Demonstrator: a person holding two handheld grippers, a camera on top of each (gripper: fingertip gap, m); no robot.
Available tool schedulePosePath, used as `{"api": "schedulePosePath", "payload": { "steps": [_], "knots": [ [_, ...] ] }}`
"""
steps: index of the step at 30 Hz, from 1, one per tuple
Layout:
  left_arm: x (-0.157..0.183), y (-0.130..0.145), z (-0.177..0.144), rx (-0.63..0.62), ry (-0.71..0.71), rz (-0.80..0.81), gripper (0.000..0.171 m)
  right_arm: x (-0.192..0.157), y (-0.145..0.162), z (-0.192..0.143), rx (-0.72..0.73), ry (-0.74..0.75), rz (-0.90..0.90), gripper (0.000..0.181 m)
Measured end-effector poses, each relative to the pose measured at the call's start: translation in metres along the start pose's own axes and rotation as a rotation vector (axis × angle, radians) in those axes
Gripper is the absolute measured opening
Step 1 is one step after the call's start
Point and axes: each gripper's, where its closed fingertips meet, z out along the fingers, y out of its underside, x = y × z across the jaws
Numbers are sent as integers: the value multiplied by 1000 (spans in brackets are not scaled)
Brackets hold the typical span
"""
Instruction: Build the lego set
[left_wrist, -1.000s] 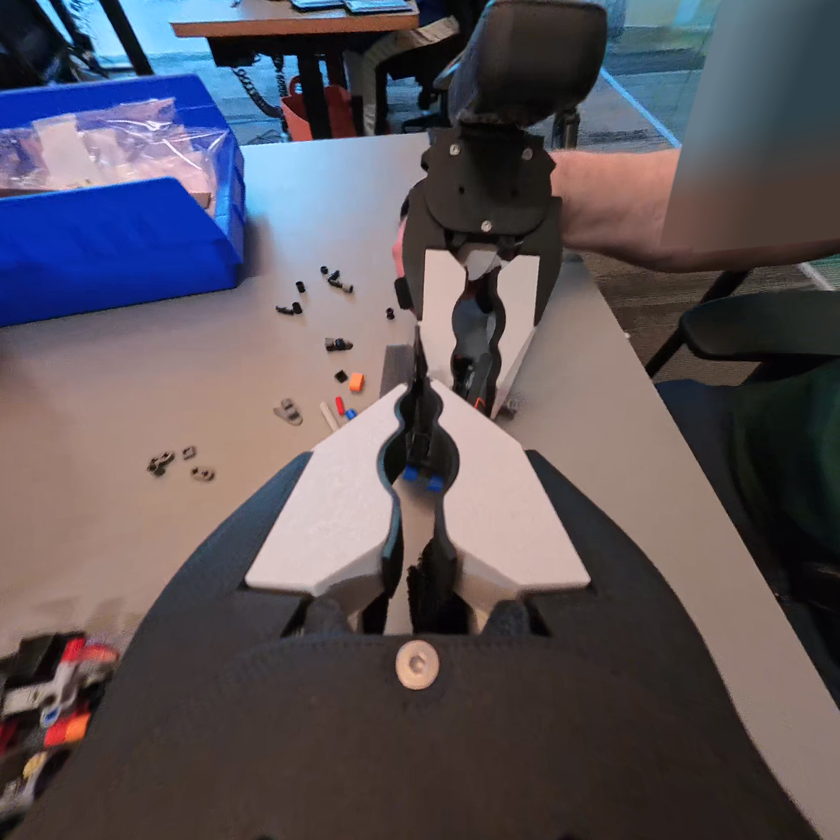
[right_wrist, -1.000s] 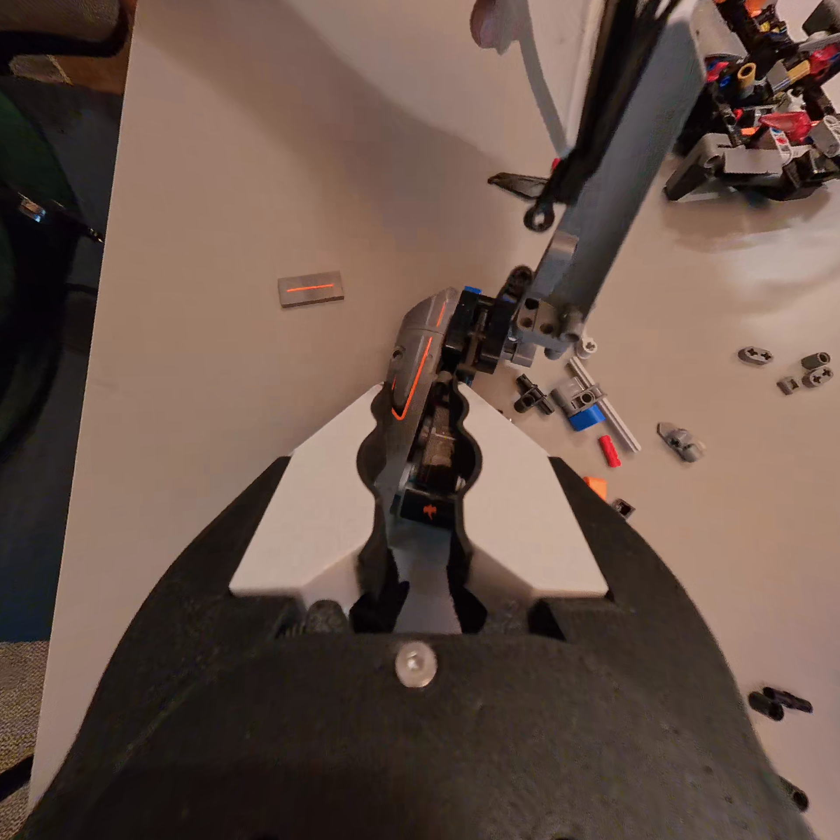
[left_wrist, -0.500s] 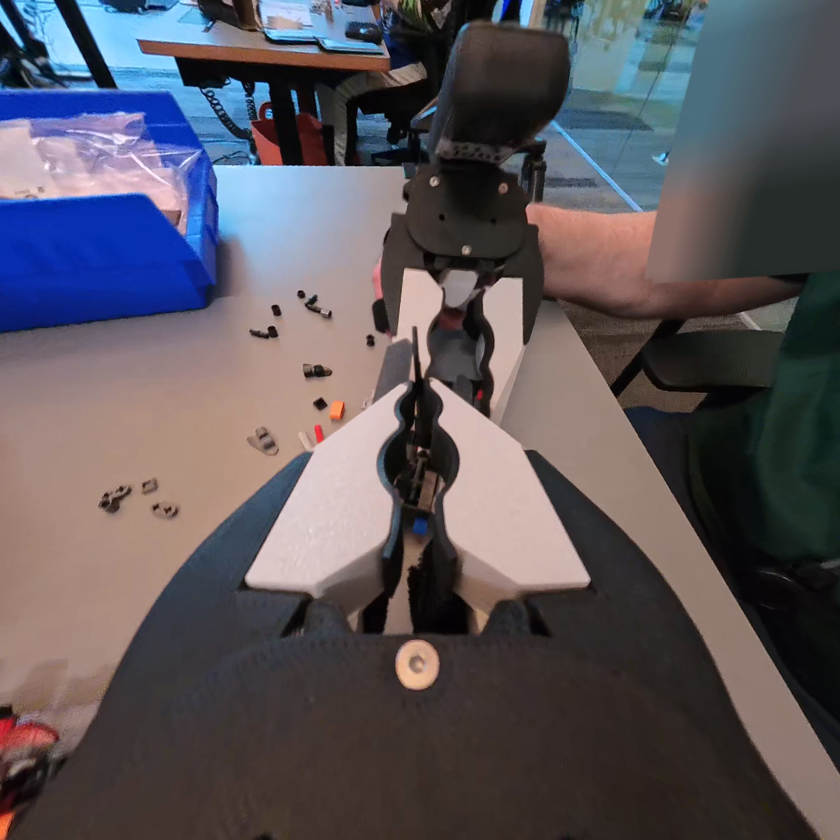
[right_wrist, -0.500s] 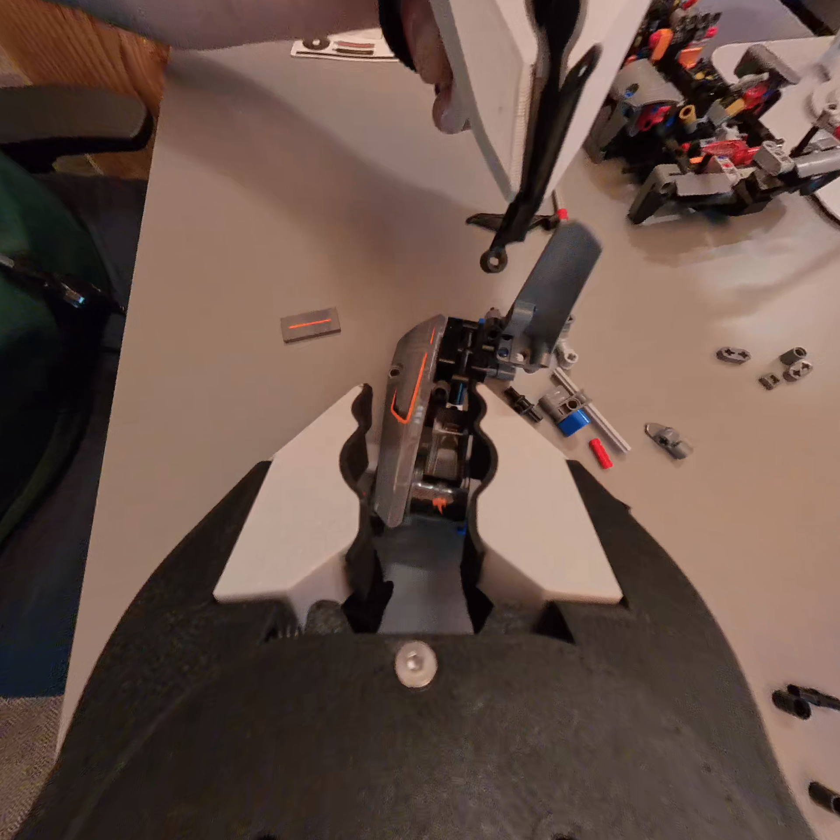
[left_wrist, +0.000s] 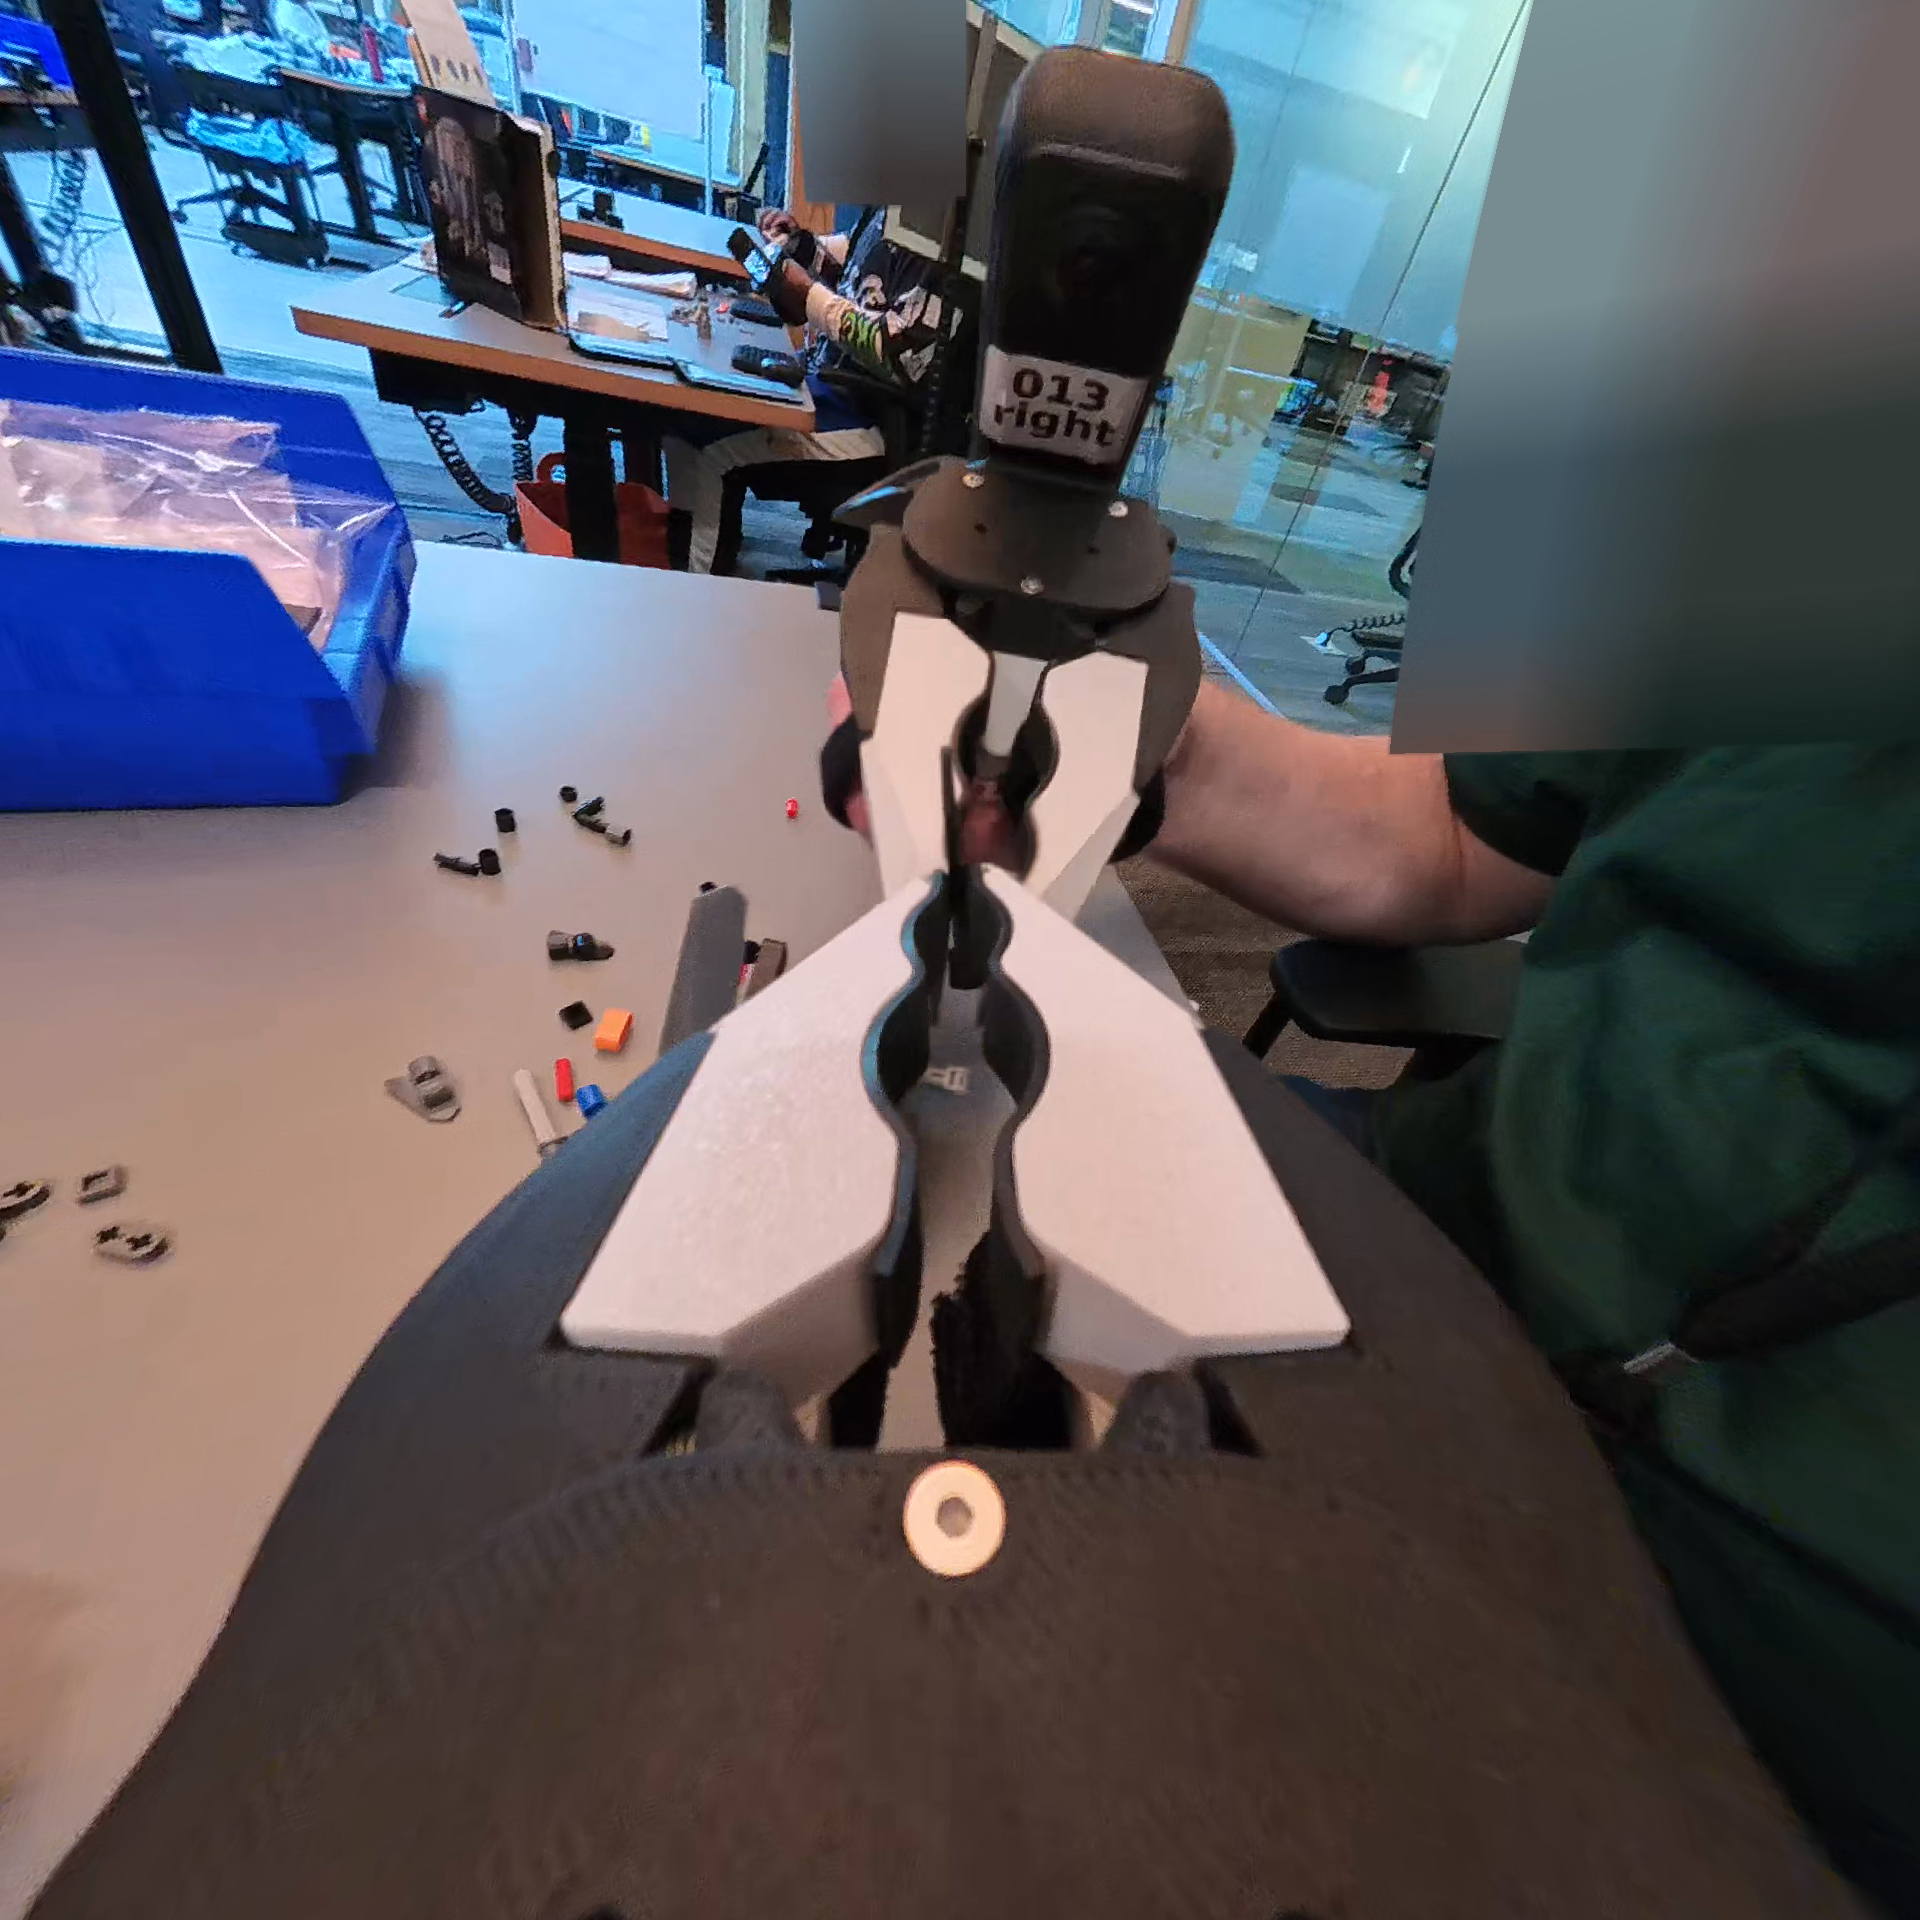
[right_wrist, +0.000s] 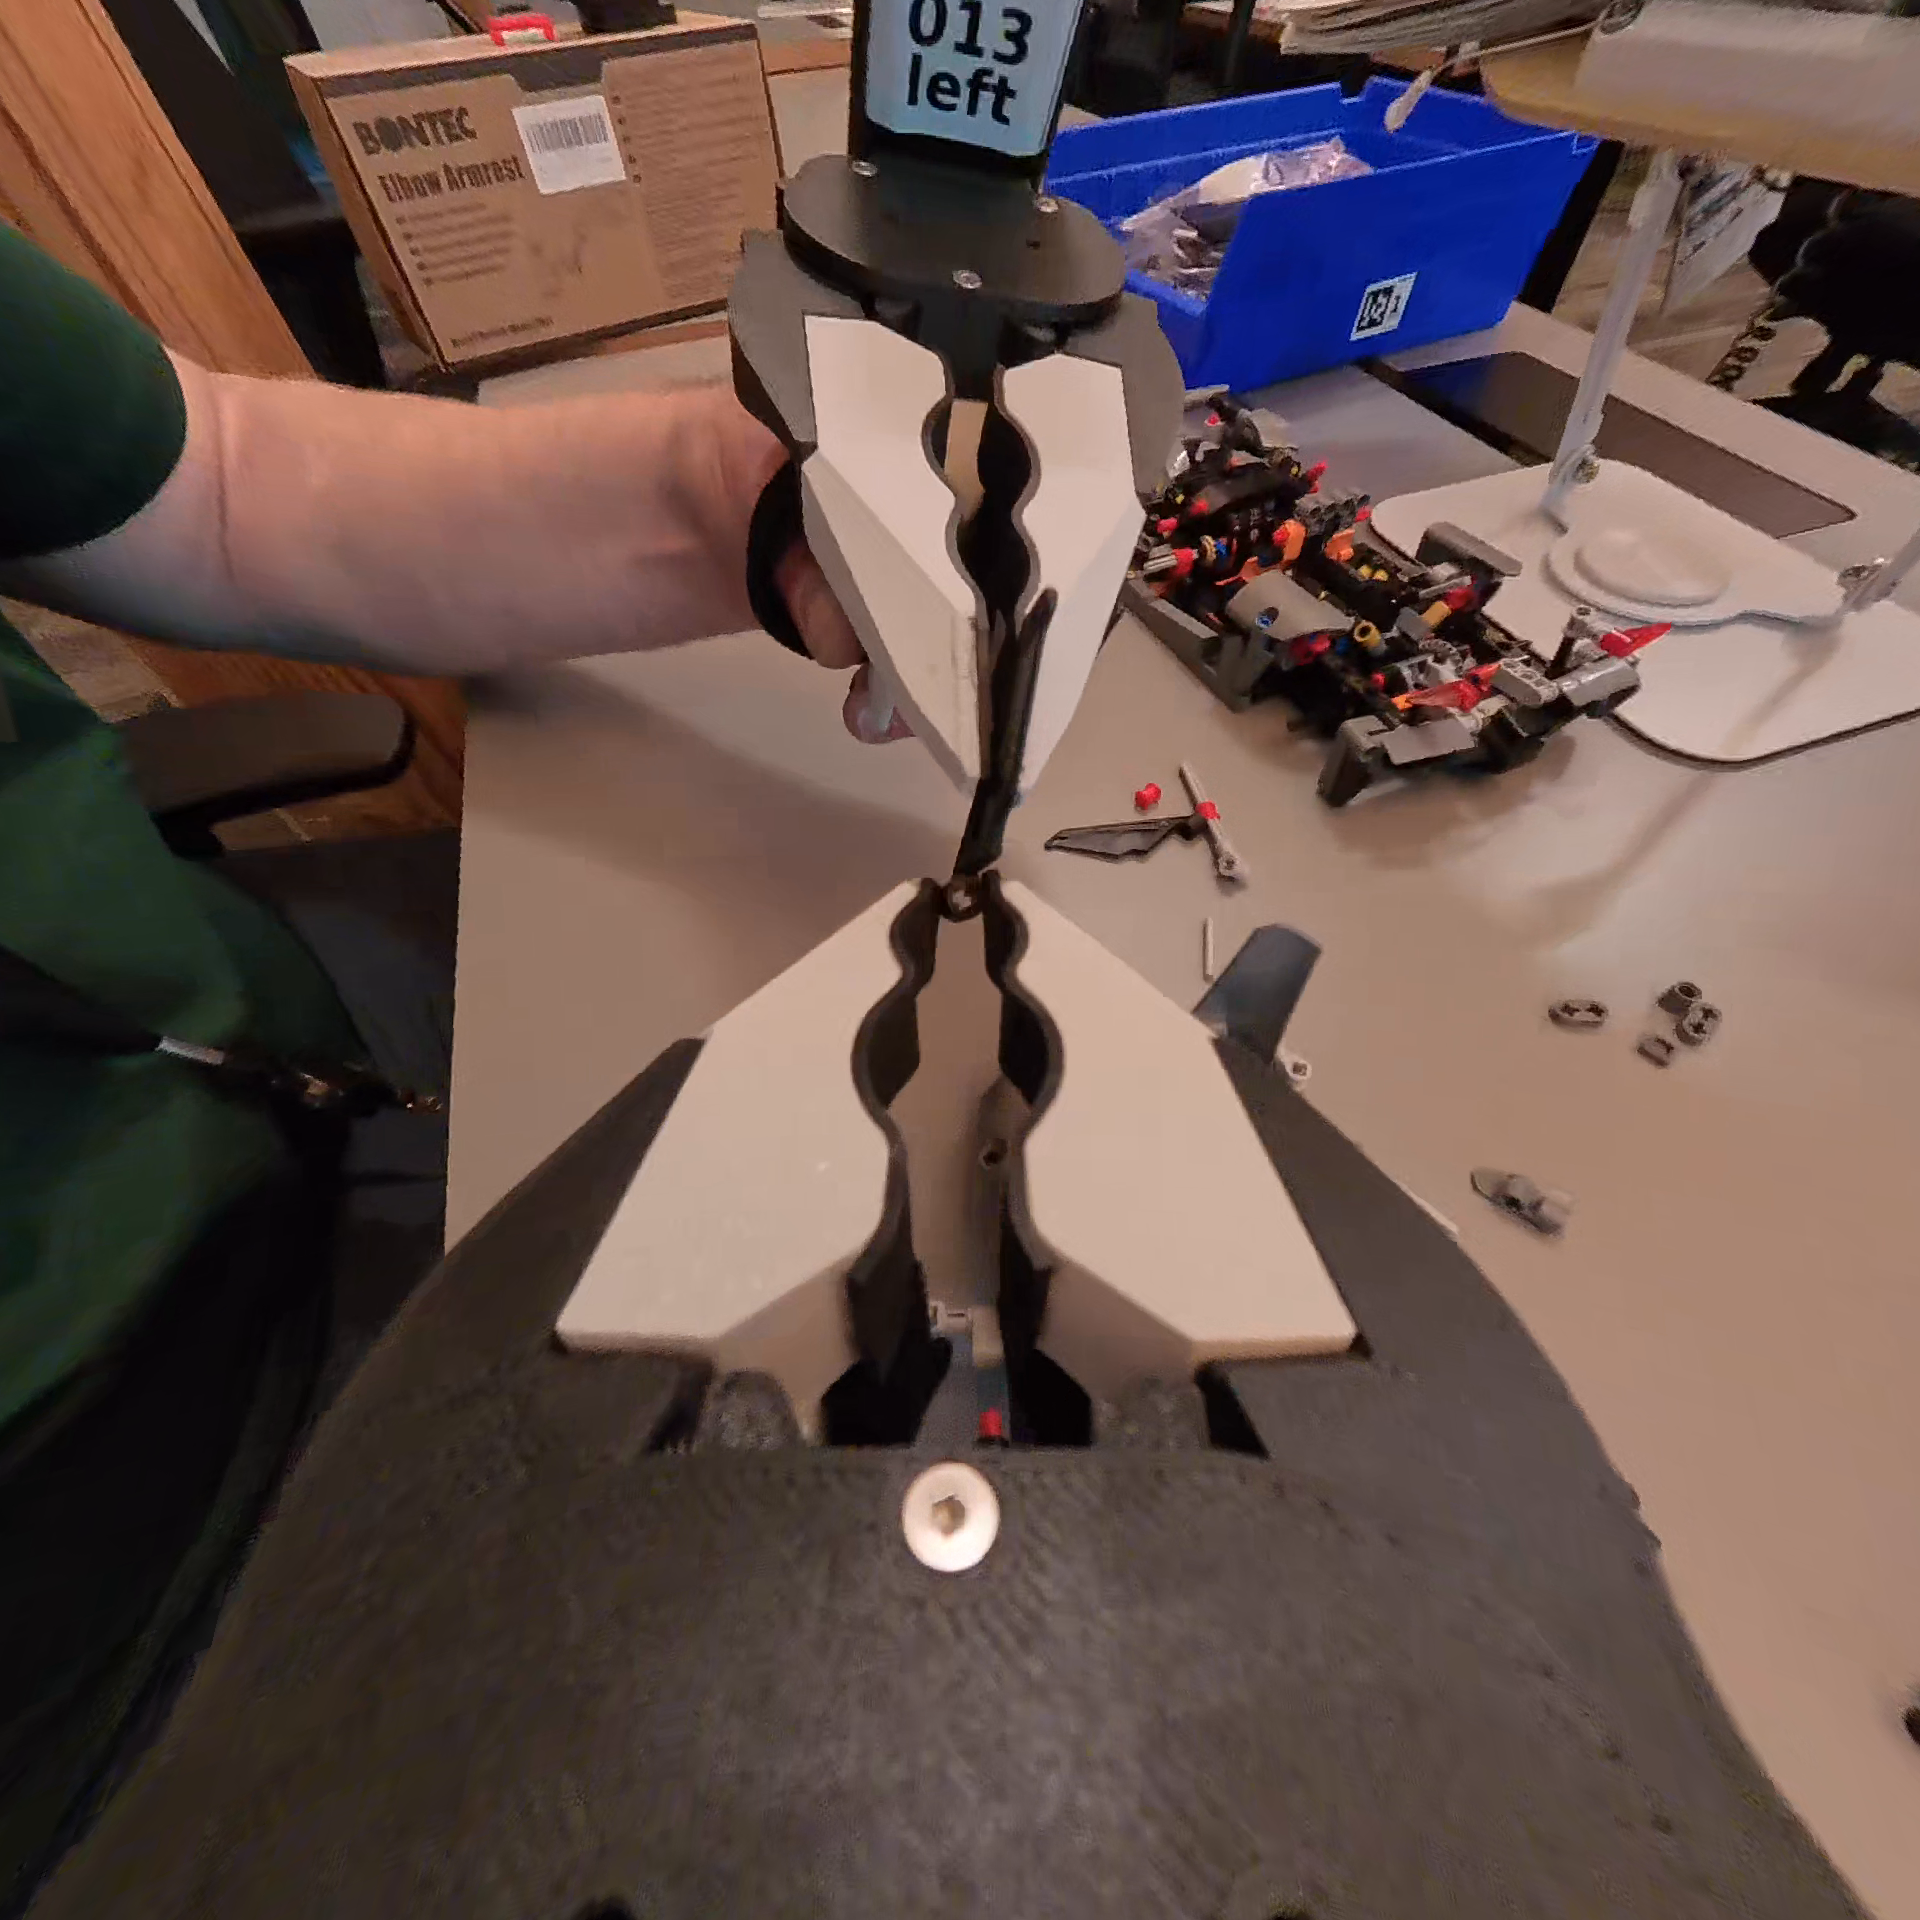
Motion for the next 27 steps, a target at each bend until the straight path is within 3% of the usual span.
{"api": "schedulePosePath", "payload": {
  "steps": [8, 13, 15, 18, 20, 27],
  "knots": [
    [2, 3, -2, 28, -53, -31, 7, -3, -6, -2, 140, -4, 122, 5],
    [16, 20, 3, 26, -78, -49, 12, -20, 9, 7, 77, -17, 112, 5],
    [21, 28, 6, 4, -92, -18, 2, -24, 15, 11, 51, -16, 109, 5],
    [19, 33, 7, -2, -107, -42, 1, -22, 20, 14, 39, -9, 136, 6],
    [13, 33, 3, 12, -115, -56, 0, -15, 21, 11, 42, 30, 144, 22],
    [-30, 46, -14, -83, -196, -6, 0, 29, 44, -5, -95, 260, 72, 19]
  ]
}}
